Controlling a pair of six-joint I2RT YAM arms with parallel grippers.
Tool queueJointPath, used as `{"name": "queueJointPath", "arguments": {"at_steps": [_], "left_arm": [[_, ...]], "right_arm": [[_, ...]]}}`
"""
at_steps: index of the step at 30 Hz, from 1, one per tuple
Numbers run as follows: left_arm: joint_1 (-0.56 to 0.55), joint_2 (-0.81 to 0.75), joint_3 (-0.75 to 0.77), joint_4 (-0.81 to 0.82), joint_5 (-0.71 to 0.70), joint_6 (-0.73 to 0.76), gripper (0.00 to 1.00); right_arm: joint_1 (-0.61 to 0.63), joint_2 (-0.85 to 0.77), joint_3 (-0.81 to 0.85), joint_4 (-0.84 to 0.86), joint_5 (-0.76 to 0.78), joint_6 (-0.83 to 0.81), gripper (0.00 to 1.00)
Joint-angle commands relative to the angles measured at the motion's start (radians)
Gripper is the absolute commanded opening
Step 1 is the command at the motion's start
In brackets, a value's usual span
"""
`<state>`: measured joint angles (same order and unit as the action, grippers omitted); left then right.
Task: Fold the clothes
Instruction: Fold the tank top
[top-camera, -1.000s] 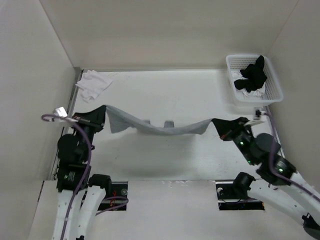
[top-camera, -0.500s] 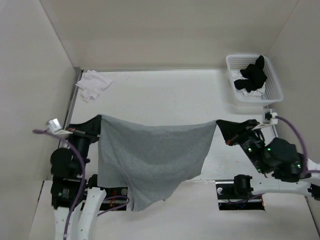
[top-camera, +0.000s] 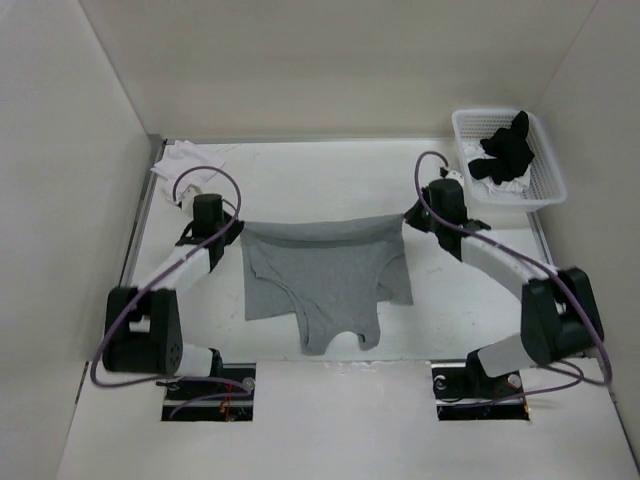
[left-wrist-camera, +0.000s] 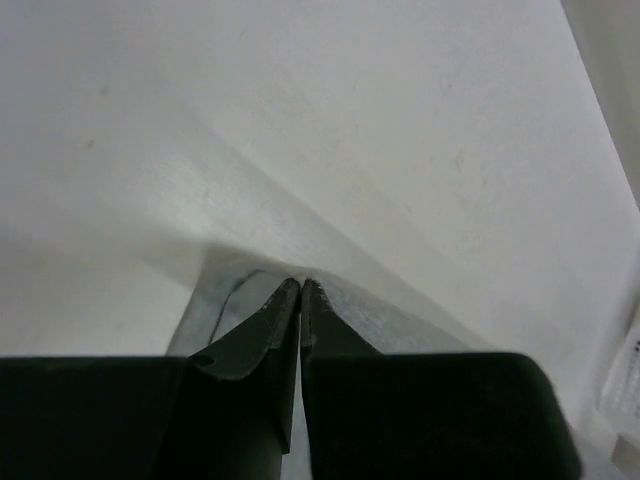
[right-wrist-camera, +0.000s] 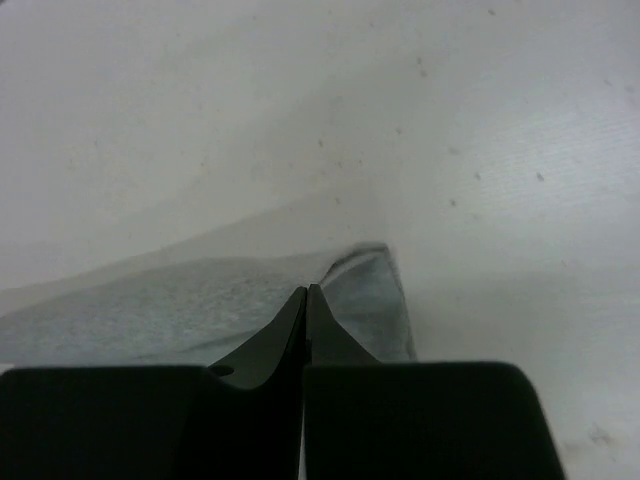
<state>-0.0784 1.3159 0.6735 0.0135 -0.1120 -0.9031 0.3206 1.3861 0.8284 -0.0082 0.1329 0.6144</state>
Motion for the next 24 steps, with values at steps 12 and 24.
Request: {"name": "queueJointPath", "arguments": {"at_steps": [12,24], "left_arm": [[-0.008,0.134,0.266,0.238,-0.029,0.044,0.02],[0.012,-0.179,-0.19,0.315,-0.005,0.027,0.02]], "right_arm": [[-0.094,0.199,0.347,0.109,-0.184,-0.022,0.02],[-0.032,-0.077,-0.087,0.208,-0.132,0.067,0.02]]}}
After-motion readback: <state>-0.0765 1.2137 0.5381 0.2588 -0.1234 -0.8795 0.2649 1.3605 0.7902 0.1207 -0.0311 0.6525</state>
